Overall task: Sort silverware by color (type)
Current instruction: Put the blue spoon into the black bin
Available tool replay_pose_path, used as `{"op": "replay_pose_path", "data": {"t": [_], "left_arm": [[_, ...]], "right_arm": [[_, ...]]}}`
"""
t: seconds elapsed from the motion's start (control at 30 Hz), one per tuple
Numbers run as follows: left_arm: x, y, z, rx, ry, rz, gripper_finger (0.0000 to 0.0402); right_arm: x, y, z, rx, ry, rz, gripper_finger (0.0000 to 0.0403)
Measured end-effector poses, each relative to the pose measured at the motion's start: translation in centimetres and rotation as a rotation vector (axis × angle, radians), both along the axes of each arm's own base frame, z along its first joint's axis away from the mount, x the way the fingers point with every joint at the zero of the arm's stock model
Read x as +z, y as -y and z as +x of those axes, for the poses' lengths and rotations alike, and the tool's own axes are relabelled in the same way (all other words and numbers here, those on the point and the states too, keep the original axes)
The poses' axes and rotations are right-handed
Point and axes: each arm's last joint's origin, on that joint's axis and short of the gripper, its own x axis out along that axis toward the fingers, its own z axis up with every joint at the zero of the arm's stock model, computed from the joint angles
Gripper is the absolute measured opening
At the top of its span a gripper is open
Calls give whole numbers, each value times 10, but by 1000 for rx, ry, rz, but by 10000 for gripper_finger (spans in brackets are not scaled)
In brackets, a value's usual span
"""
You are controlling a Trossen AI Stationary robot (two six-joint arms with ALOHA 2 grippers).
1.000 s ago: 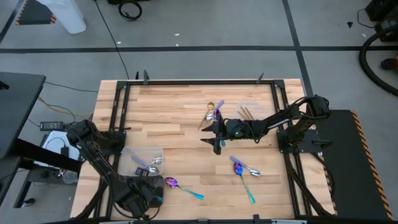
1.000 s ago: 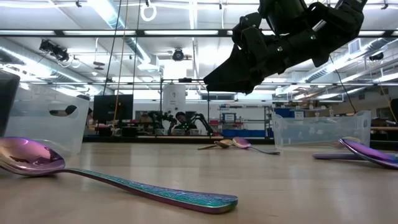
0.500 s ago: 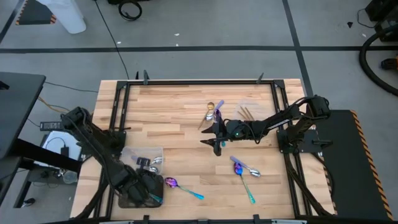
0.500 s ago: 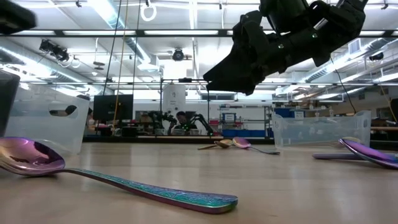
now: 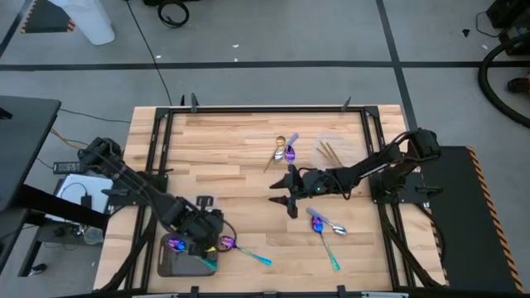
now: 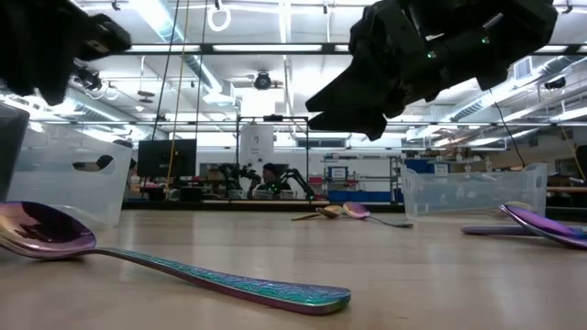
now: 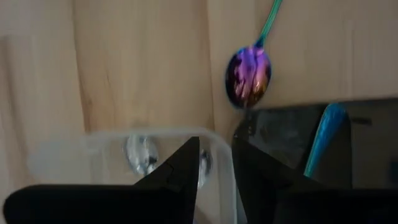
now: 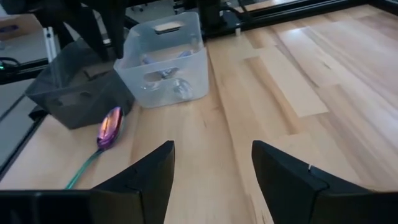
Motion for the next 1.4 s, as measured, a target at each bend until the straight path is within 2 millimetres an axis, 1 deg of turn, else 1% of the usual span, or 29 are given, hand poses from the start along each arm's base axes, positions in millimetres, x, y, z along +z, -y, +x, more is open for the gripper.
{"op": "replay_pose_path", "data": {"t": [0.13,0.23,0.33,0.57,0.63,0.73,1.0,1.17,1.3,1.4], "left_arm": [[2,-10,13,-5,45,-18,102],[2,-16,19,-14,52,-33,102],[-2,-20,26,-17,37,-62,102],[-25,-21,45,-14,-25,-114,102],[-30,-20,47,-17,-38,-117,102],[-33,-13,53,-30,-32,-124,102],[-35,8,86,-83,-58,-90,102],[-39,21,101,-114,-71,-83,102],[-45,32,111,-125,-69,-84,104],[-51,39,117,-134,-78,-79,114]], "right_arm": [[-2,-7,-2,-27,-18,-22,218],[-5,-10,-4,-54,-47,-31,215],[-6,-12,-5,-77,-61,-26,215],[-12,-12,-9,-123,-117,11,215],[-13,-12,-10,-147,-135,10,215],[-15,-11,-11,-181,-151,1,215],[-14,-10,-14,-198,-173,-16,215],[-2,-10,-26,-206,-228,-27,215],[11,-12,-40,-252,-247,-77,215],[16,-16,-47,-274,-251,-115,215]]}}
